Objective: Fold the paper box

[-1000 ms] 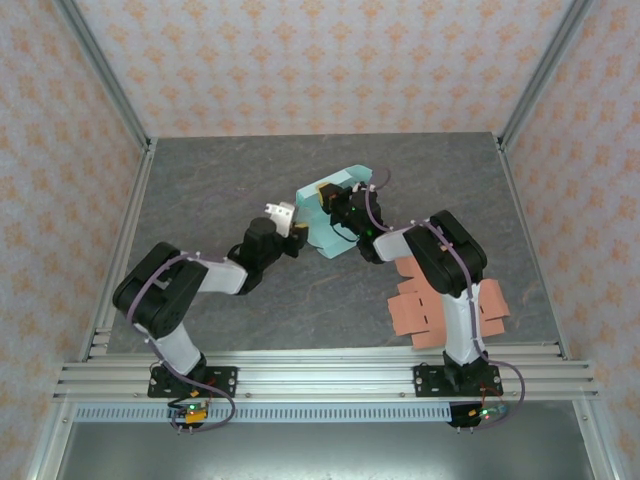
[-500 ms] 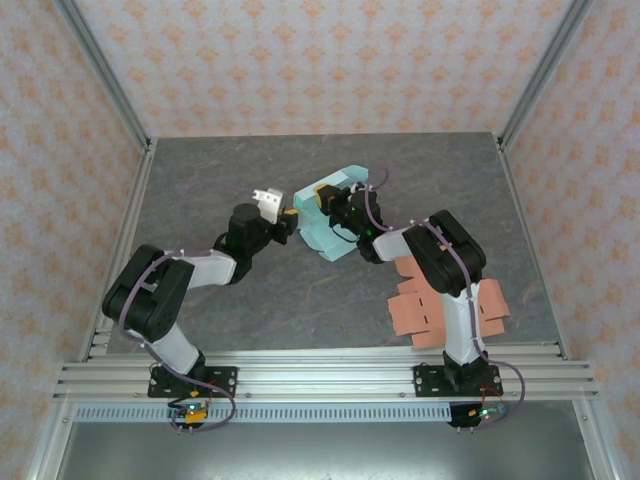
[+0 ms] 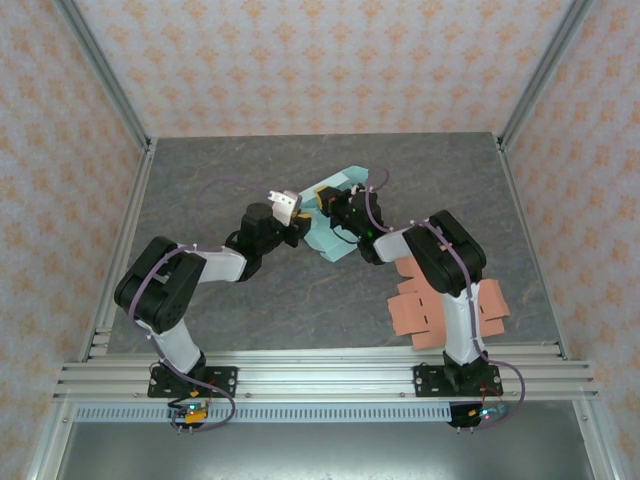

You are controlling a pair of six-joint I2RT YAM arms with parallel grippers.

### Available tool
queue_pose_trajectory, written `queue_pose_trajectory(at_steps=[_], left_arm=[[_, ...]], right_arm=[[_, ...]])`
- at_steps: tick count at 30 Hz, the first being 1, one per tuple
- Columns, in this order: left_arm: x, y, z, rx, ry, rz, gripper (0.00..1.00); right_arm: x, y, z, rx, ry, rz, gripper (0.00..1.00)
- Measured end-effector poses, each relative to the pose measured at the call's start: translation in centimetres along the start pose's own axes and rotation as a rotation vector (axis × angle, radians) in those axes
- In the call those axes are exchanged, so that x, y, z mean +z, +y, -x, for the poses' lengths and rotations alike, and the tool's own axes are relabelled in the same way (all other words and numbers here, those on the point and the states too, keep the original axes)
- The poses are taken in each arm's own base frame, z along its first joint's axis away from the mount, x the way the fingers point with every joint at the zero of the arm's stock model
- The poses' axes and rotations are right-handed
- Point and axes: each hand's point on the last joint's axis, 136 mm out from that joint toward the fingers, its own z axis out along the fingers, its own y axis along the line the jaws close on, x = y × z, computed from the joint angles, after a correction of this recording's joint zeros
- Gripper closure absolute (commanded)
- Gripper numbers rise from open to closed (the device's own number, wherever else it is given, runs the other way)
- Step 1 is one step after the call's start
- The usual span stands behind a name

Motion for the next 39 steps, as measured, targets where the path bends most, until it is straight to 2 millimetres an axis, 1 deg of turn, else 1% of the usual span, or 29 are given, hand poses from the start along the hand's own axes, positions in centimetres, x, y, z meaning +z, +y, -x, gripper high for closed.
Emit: queue_pose_trajectory(at_steps=[6,10,12,15,17,18,20,23,25,28,30,31,34,35,39], left_arm=[[0.3,-0.1,0.3,0.011,-0.005,0.021,0.64],[0.6,-1.5,0.3,0.026,-0.007,0.003,0.64],[0.0,-2.1,-0.4,0.027,-0.001,-0.007,0.63],[-2.7,-2.0,-2.5,0.029,0.024,0.01,0.62],[-4.3,-1.6,-3.4,0.031,0.029,0.035,0.62],[-4.8,-1.4,-3.7,0.032,0.028,0.048,0.62],[-5.1,-1.1,-4.1,0.033,0.03,0.067,0.61],[-4.9,-0.5,-3.9,0.035,0.018,0.097,0.61],[-4.1,-0.3,-3.6,0.038,0.013,0.107,0.62],[-2.8,-0.2,-2.4,0.055,-0.002,0.108,0.63],[-2.6,-0.3,-1.6,0.058,-0.021,0.106,0.64],[-2.5,-0.3,-1.5,0.059,-0.024,0.106,0.65],[-2.3,-0.3,-1.2,0.063,-0.025,0.106,0.77],[-2.1,-0.3,-1.1,0.065,-0.023,0.106,0.78],[-1.4,-0.3,-0.6,0.073,-0.019,0.108,0.78]], right_arm=[[-0.1,-0.1,0.2,0.002,0.004,-0.002,0.96],[-0.3,-0.4,0.2,0.01,0.003,-0.005,0.96],[-0.4,-0.4,0.2,0.01,0.004,-0.005,0.96],[-0.4,-0.2,0.1,0.009,0.008,-0.002,0.96],[-0.3,-0.1,-0.1,0.009,0.02,0.0,0.96],[-0.3,0.0,-0.3,0.011,0.027,0.001,0.96],[-0.1,0.3,-0.7,0.015,0.045,0.006,0.96],[0.1,0.7,-1.6,0.025,0.076,0.013,0.96],[0.1,0.7,-2.2,0.027,0.091,0.011,0.96],[0.2,0.5,-2.8,0.028,0.109,0.002,0.96],[0.2,0.5,-2.8,0.028,0.112,0.0,0.96],[0.2,0.5,-2.8,0.028,0.113,0.0,0.96],[0.2,0.4,-2.8,0.028,0.113,-0.001,0.96],[0.2,0.3,-2.9,0.029,0.116,-0.004,0.96],[0.2,0.3,-2.9,0.029,0.119,-0.008,0.96]])
